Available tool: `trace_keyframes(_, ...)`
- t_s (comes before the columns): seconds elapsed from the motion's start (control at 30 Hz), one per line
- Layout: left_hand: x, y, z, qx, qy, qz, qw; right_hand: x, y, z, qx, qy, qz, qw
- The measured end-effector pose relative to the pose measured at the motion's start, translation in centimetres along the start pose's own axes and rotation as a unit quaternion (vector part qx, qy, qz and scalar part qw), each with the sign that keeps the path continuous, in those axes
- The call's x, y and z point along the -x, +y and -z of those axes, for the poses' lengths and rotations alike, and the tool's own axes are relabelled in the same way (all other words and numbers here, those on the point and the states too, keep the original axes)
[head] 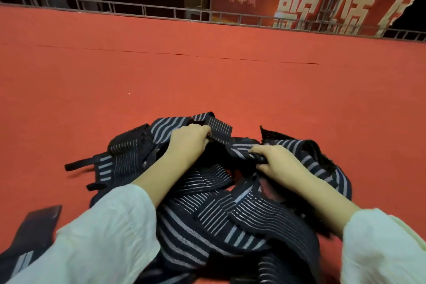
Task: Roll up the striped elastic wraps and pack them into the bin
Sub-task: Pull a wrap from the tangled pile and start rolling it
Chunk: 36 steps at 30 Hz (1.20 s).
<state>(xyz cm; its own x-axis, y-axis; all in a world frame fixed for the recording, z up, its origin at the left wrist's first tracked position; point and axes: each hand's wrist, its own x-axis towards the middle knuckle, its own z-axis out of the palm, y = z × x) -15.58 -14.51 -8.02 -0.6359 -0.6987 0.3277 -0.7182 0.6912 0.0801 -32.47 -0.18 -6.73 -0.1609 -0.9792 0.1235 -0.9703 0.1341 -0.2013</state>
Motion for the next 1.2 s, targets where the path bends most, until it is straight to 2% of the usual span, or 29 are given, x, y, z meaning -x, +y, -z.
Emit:
trace_keyframes(0.07, 0.2, -0.3, 0.3, 0.035, 0.012, 0.041, 0.998, 0.5, 0.6, -0.2, -0.014, -0.001, 0.019, 1.000)
trace_keyframes(0.13, -0.1, -2.4, 0.9, 0.088, 0.050, 0.119, 0.988, 1.4, 1.8, -0.2, -0.027, 0.000, 0.039, 0.999)
trace_keyframes(0.23, -0.1, -6.8, 1.9, 0.091, 0.078, 0.197, 0.973, 3.0, 4.9, 0.5, -0.039, 0.014, 0.047, 0.998)
trace_keyframes(0.33, 0.2, -7.2, 2.2, 0.083, 0.053, 0.193, 0.976, 3.4, 6.9, 1.2, -0.030, 0.026, 0.022, 0.999)
trace_keyframes(0.5, 0.0, -5.2, 1.0, 0.076, 0.052, 0.162, 0.983, 3.9, 8.1, 0.9, -0.050, 0.101, -0.037, 0.993)
trace_keyframes(0.67, 0.5, -6.8, 0.7, 0.050, 0.044, 0.206, 0.976, 4.5, 9.6, 1.4, -0.027, 0.100, -0.066, 0.992)
trace_keyframes(0.77, 0.5, -6.2, 1.0, 0.064, 0.062, 0.185, 0.979, 4.2, 9.2, 2.3, -0.035, 0.052, -0.044, 0.997)
trace_keyframes(0.87, 0.0, -3.8, 1.8, 0.133, 0.102, 0.079, 0.983, 2.8, 7.3, 3.5, -0.067, 0.004, -0.005, 0.998)
trace_keyframes(0.9, -0.2, -3.0, 2.0, 0.145, 0.092, 0.028, 0.985, 2.3, 6.5, 3.9, -0.077, -0.014, 0.000, 0.997)
trace_keyframes(0.97, -0.3, -1.2, 1.8, 0.104, 0.020, -0.045, 0.993, 1.4, 4.8, 4.7, -0.122, -0.044, -0.016, 0.991)
trace_keyframes(1.03, -0.1, -0.2, 0.6, 0.028, -0.089, -0.059, 0.994, 0.4, 3.3, 5.4, -0.166, -0.027, -0.039, 0.985)
trace_keyframes(1.1, 0.2, -0.1, -0.9, -0.057, -0.162, -0.056, 0.984, -0.6, 2.0, 5.1, -0.142, 0.035, -0.031, 0.989)
trace_keyframes(1.2, 0.3, -0.5, -1.9, -0.130, -0.126, -0.050, 0.982, -2.9, 0.2, 3.7, -0.056, 0.088, 0.055, 0.993)
